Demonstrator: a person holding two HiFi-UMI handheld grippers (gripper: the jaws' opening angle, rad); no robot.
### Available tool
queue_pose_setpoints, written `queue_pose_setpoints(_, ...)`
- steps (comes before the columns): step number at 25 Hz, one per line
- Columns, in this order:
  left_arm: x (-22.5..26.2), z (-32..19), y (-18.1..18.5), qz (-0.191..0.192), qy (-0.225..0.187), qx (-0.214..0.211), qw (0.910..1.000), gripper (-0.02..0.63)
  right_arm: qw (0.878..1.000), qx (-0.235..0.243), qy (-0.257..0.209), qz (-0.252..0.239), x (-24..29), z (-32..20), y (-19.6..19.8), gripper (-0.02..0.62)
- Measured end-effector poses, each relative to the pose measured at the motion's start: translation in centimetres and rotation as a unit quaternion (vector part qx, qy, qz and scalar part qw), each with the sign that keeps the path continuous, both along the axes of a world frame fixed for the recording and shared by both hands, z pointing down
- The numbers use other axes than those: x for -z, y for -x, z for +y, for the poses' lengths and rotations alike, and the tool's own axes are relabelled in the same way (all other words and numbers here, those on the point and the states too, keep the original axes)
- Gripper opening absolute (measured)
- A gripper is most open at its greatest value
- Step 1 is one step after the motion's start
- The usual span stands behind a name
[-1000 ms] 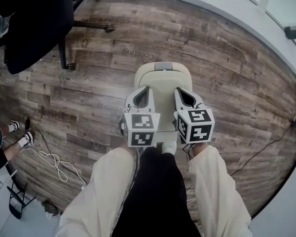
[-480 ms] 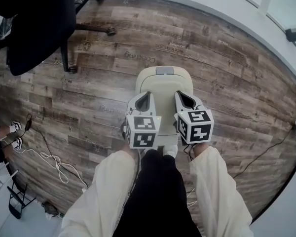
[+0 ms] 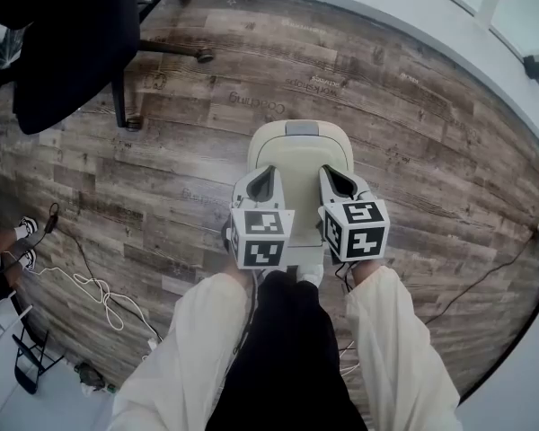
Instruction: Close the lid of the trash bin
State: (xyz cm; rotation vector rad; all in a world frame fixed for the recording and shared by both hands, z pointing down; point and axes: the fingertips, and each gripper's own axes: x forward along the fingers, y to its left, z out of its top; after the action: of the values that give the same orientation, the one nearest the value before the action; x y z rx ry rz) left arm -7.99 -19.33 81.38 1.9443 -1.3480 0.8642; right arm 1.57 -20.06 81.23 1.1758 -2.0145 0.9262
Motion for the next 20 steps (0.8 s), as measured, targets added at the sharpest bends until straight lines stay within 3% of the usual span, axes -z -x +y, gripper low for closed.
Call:
queue_pose_setpoints(7,0.0,0.0,0.1,0.004,0.000,0.009,0.9999,0.006,1.000,-0.008,-0.001,0.002,0.0,0.0,0.0,0.023)
queue_pose_setpoints(11,0.3,0.3,-0.1,0.005,0.006,0.003,1.0000,0.005,1.000,0.009,-0.025,0.007,1.2,0.2,0.3,0.023)
queue_pose_setpoints(20,4.9,1.2,0.1,-0.005,-0.021,0.000,0.9998,0.005,0.999,-0.002,-0.032,0.001,5.6,2.0,-0.5,0.023)
